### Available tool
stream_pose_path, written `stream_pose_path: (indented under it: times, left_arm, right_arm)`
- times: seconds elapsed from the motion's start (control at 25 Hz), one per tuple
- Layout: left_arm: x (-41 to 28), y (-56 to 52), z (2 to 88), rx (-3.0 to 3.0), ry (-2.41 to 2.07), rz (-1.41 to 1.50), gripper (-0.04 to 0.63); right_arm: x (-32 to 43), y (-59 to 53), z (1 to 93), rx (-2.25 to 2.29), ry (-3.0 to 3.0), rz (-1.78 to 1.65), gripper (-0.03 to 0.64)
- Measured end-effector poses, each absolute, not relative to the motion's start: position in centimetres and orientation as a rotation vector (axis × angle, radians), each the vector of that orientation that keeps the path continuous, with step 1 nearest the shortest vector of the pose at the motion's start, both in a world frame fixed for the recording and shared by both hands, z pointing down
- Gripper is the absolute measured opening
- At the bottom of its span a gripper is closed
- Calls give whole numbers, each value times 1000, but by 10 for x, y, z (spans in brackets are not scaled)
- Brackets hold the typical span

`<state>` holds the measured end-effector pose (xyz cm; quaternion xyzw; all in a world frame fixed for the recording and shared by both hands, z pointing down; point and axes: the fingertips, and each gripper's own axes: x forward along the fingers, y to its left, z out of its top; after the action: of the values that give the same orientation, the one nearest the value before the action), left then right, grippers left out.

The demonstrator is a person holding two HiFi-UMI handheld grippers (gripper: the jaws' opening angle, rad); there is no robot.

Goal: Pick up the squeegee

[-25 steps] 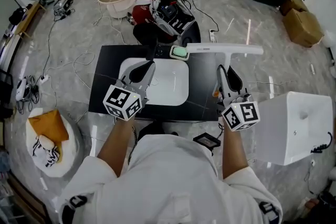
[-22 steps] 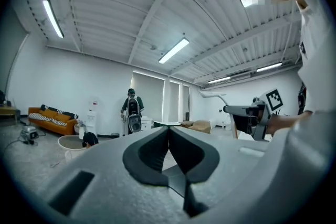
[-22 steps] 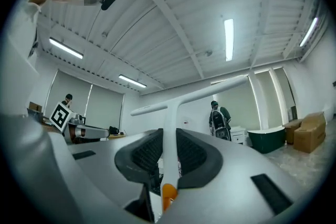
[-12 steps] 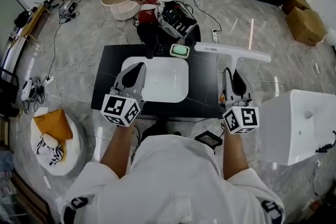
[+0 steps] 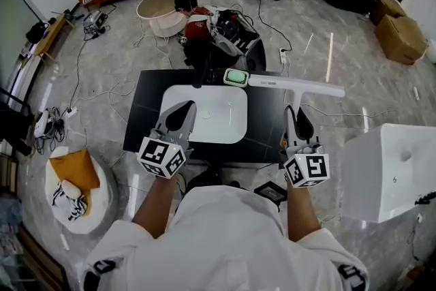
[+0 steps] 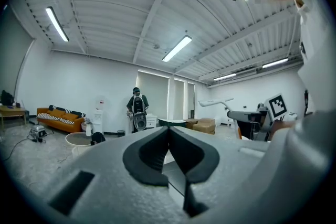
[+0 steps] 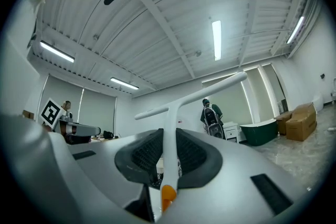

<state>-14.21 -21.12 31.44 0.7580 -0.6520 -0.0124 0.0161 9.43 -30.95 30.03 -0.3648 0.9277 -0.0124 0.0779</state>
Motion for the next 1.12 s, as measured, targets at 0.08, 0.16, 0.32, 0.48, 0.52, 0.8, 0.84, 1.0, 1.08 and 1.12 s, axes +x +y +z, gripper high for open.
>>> stream_pose_path:
  times: [0.08, 0.16, 0.32, 0.48, 0.52, 0.8, 0.84, 1.0, 1.08, 1.12]
  left_arm:
    - [-132, -212, 318, 2369, -1994, -26, 15]
    - [-127, -210, 321, 2378, -1978, -14, 15]
    - [-134, -204, 328, 2361, -1971, -6, 15]
    - [-132, -202, 328, 2355, -1959, -16, 15]
    - [-131, -202, 328, 2357, -1954, -20, 15]
    - [-124, -203, 330, 2372, -1932, -15, 15]
    - [-123, -204, 329, 2377, -1930, -13, 15]
    - [-120, -204, 333, 2377, -1940, -9, 15]
    - [-122, -207, 332, 2369, -1960, -21, 15]
    - [-123, -209, 331, 2366, -1971, -27, 15]
  right_arm:
    - [100, -311, 301, -1098, 2774, -47, 77]
    - [98, -310, 304, -1088, 2778, -48, 77]
    - [79, -302, 306, -1016, 2811, -31, 77]
    - [79, -300, 308, -995, 2825, -44, 77]
    - [79, -300, 308, -996, 2822, -53, 77]
    - [78, -300, 308, -985, 2828, -73, 77]
    - [79, -300, 308, -992, 2825, -74, 77]
    - [86, -298, 314, -1008, 2821, -81, 77]
    - [89, -300, 315, -1009, 2823, -78, 77]
    - [89, -301, 315, -1009, 2823, -77, 77]
